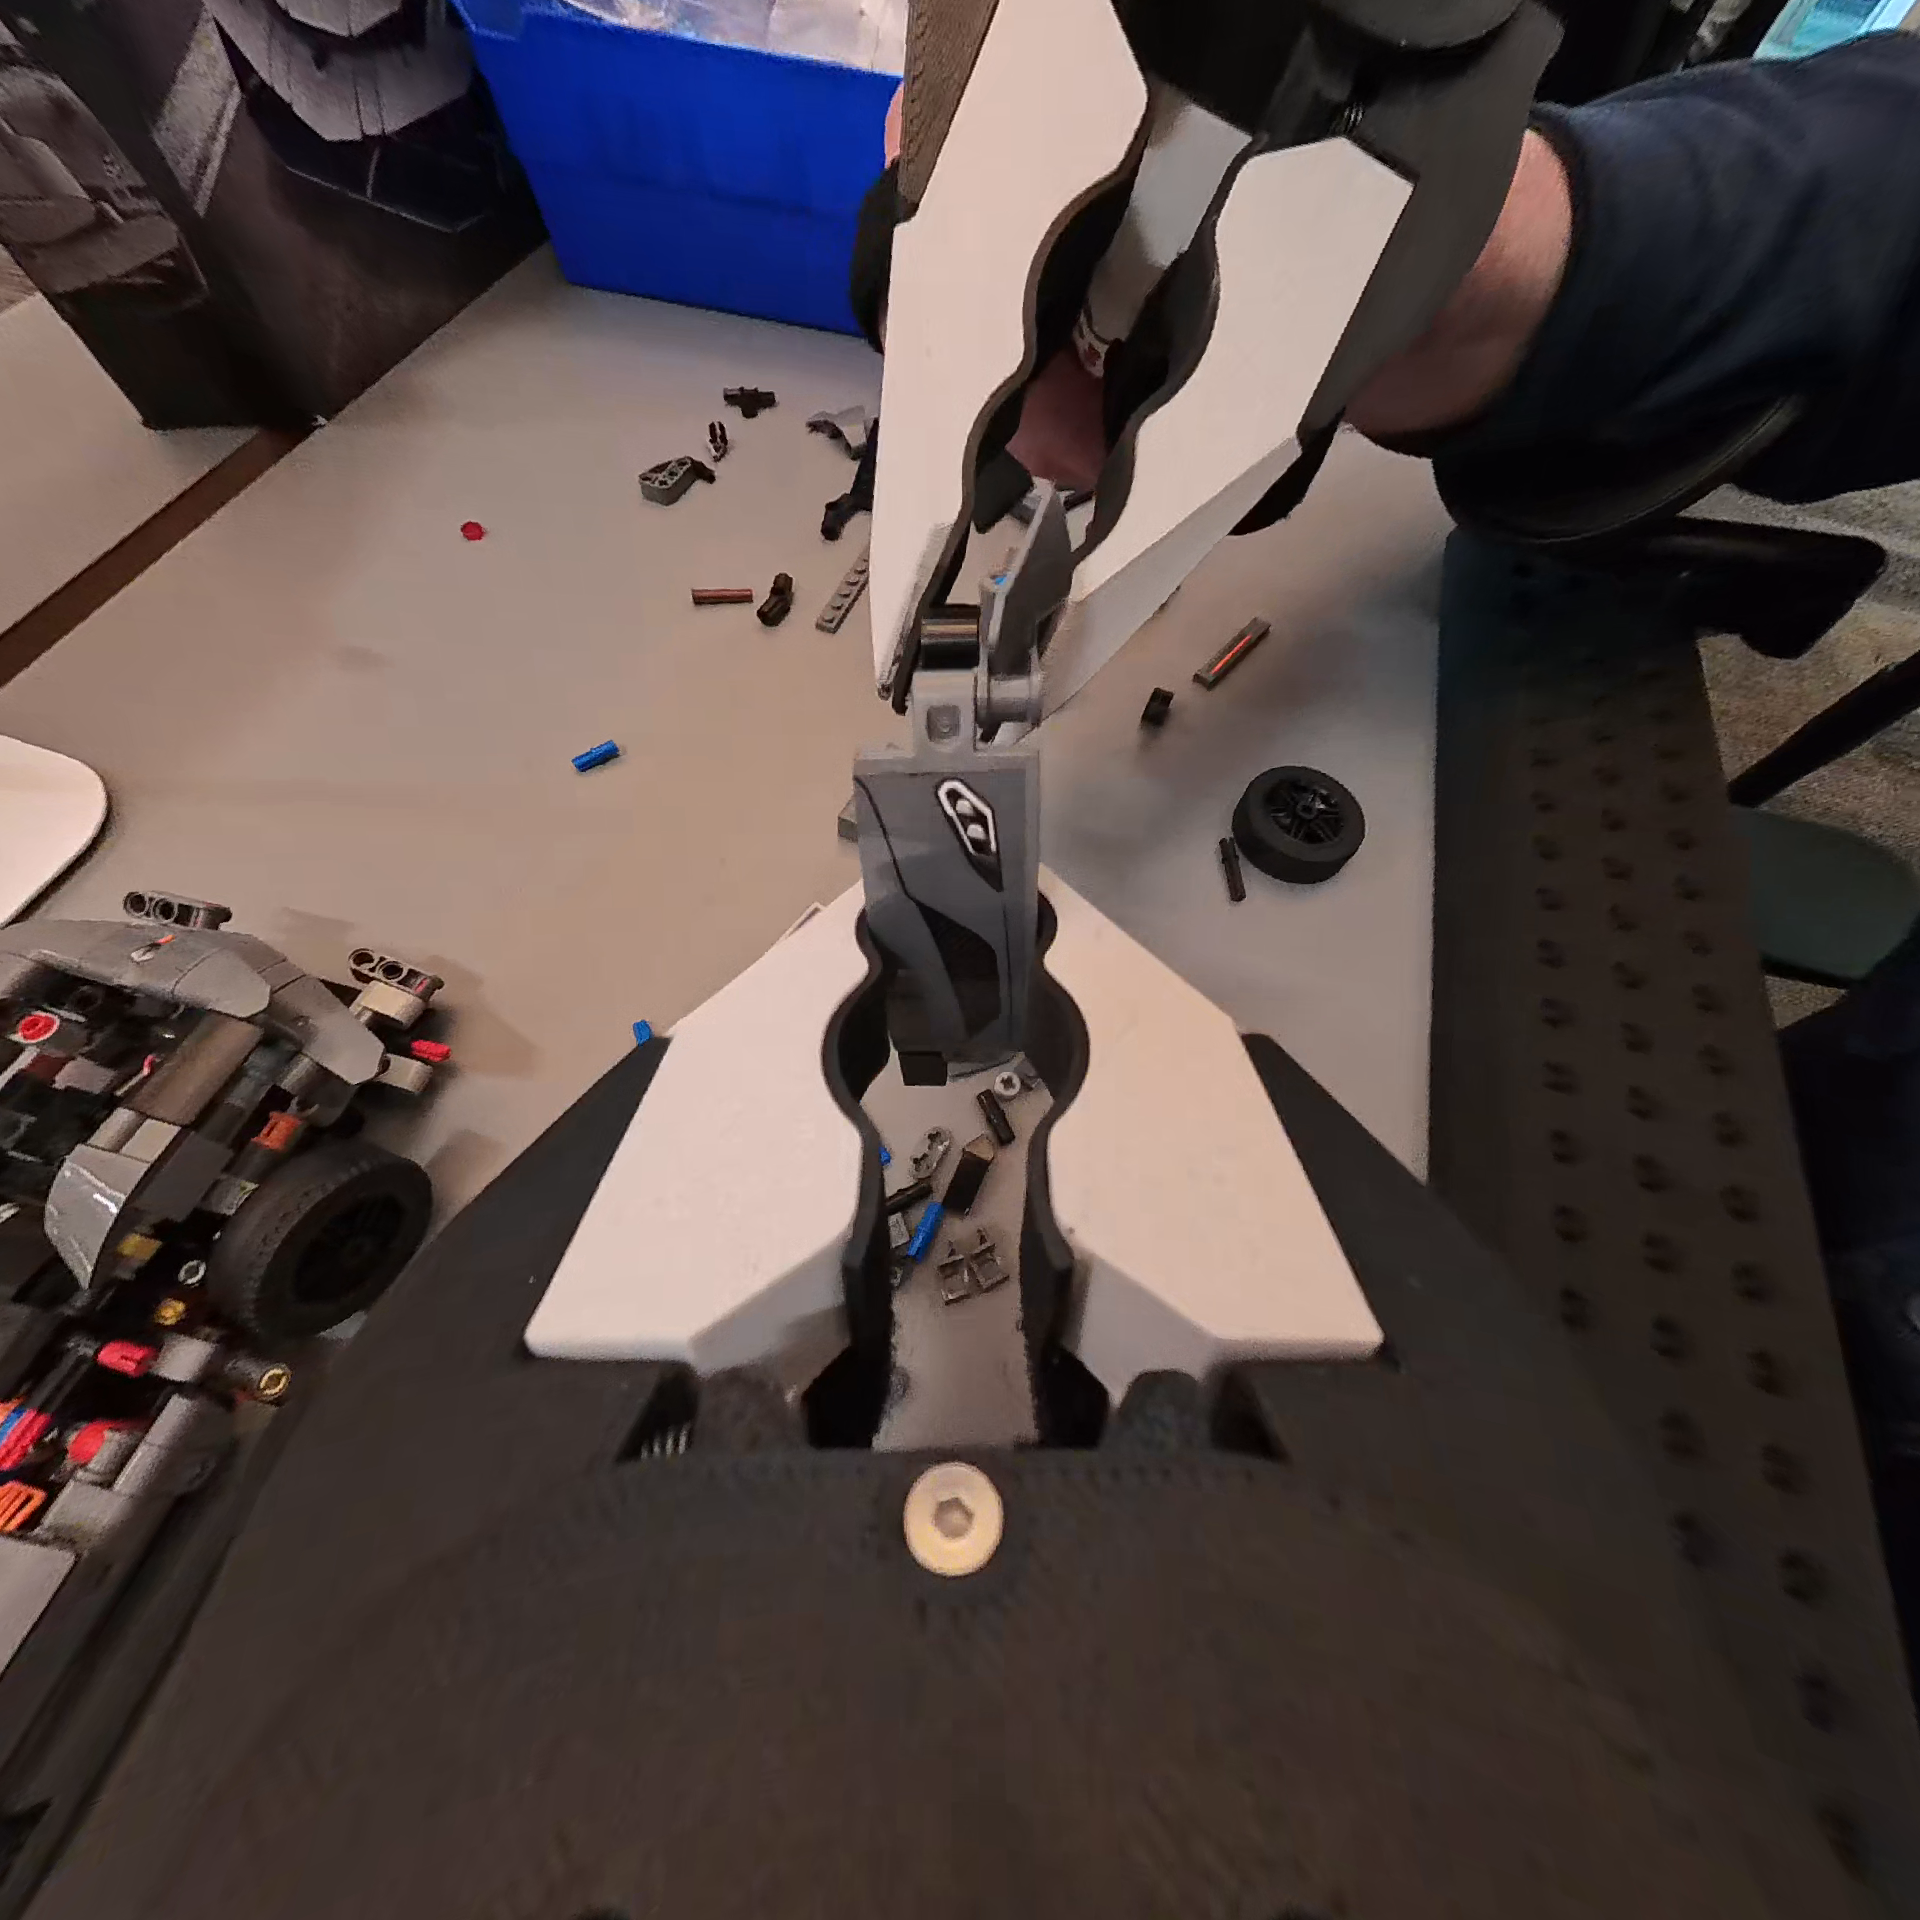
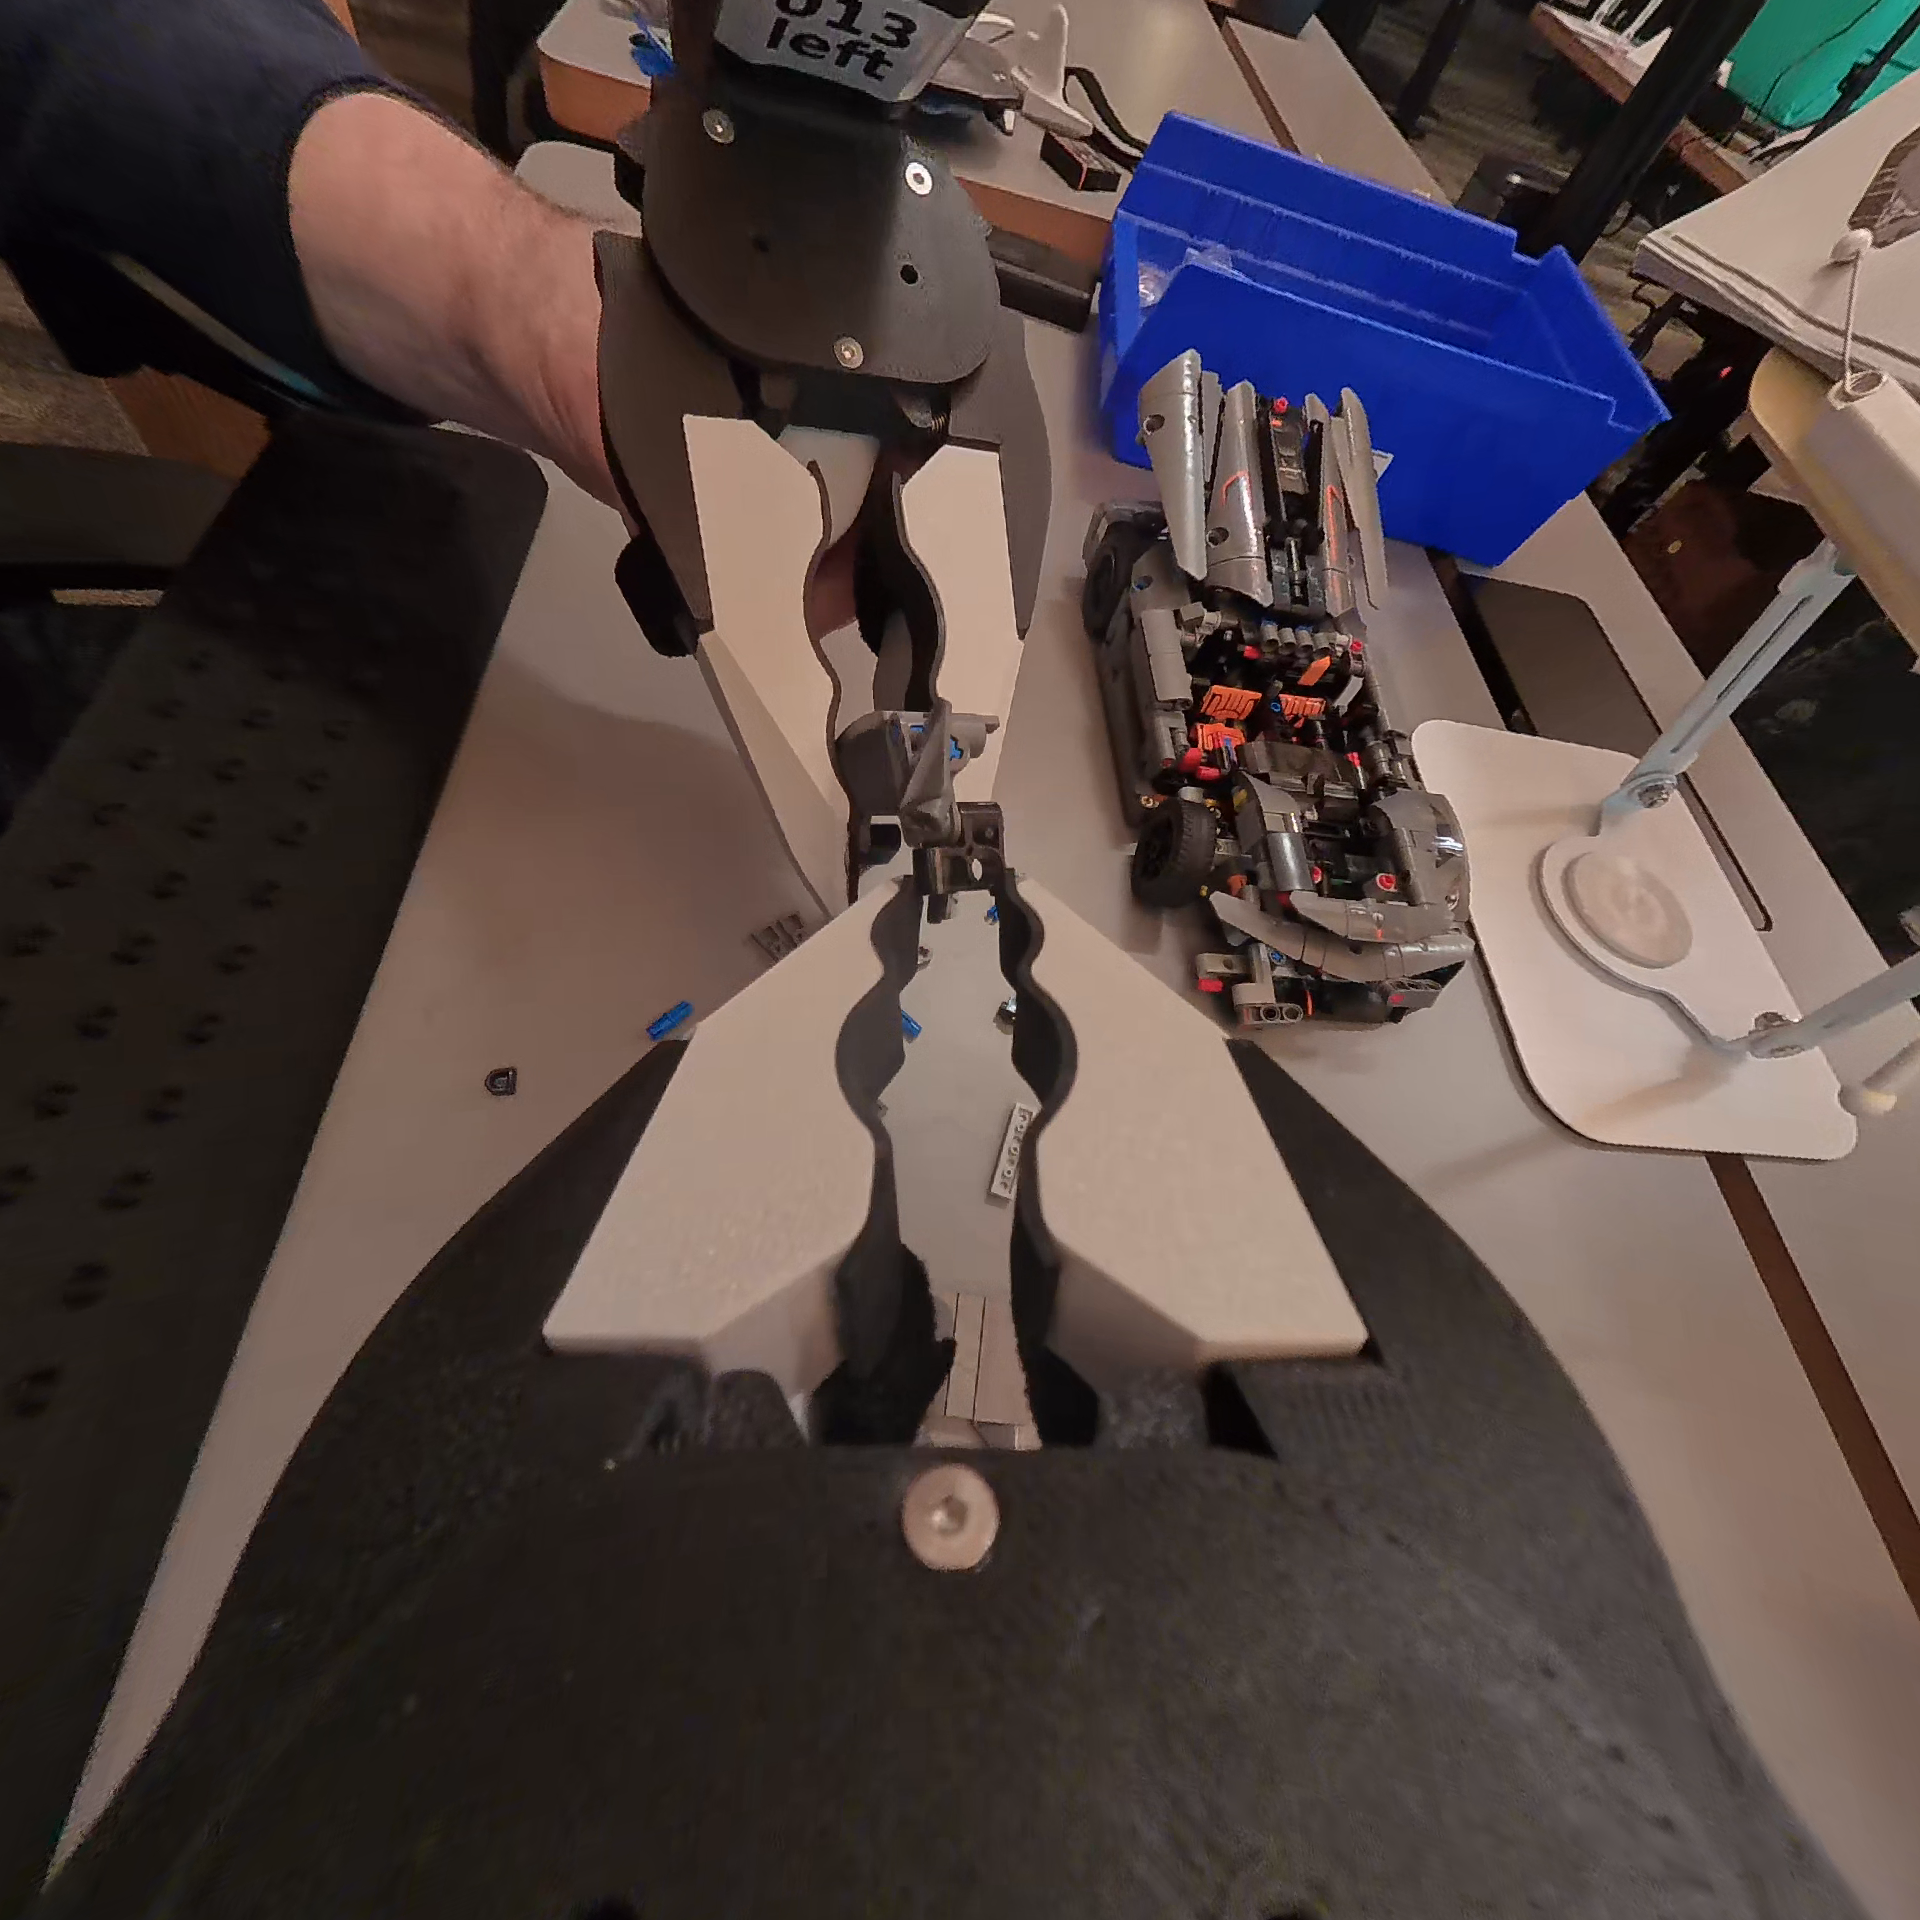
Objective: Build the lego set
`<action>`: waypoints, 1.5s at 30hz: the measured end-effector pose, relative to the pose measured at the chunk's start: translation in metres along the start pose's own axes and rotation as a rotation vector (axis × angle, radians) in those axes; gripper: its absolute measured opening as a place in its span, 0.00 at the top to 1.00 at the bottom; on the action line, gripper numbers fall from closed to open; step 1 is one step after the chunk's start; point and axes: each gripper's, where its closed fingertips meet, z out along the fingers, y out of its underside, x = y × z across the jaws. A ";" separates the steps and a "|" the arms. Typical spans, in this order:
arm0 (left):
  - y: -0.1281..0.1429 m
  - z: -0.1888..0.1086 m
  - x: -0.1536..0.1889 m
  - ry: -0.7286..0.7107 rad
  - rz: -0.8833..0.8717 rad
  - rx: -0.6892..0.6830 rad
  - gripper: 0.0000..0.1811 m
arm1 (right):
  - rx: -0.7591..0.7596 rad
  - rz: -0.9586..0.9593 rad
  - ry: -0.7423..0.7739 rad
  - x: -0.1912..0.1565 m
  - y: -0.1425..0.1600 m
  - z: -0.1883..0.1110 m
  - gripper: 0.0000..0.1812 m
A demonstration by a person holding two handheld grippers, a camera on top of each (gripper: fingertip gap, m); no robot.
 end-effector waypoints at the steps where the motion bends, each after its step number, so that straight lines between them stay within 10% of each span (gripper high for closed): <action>1: 0.001 0.000 0.000 -0.004 0.001 -0.007 0.91 | -0.003 0.004 0.001 0.000 0.001 0.000 0.93; 23: 0.036 0.005 -0.008 -0.070 0.055 -0.217 0.90 | -0.064 0.002 0.004 0.000 0.013 0.007 0.95; 45: 0.026 0.002 -0.007 -0.043 0.024 -0.152 0.91 | -0.115 0.071 -0.046 -0.004 0.025 0.012 0.99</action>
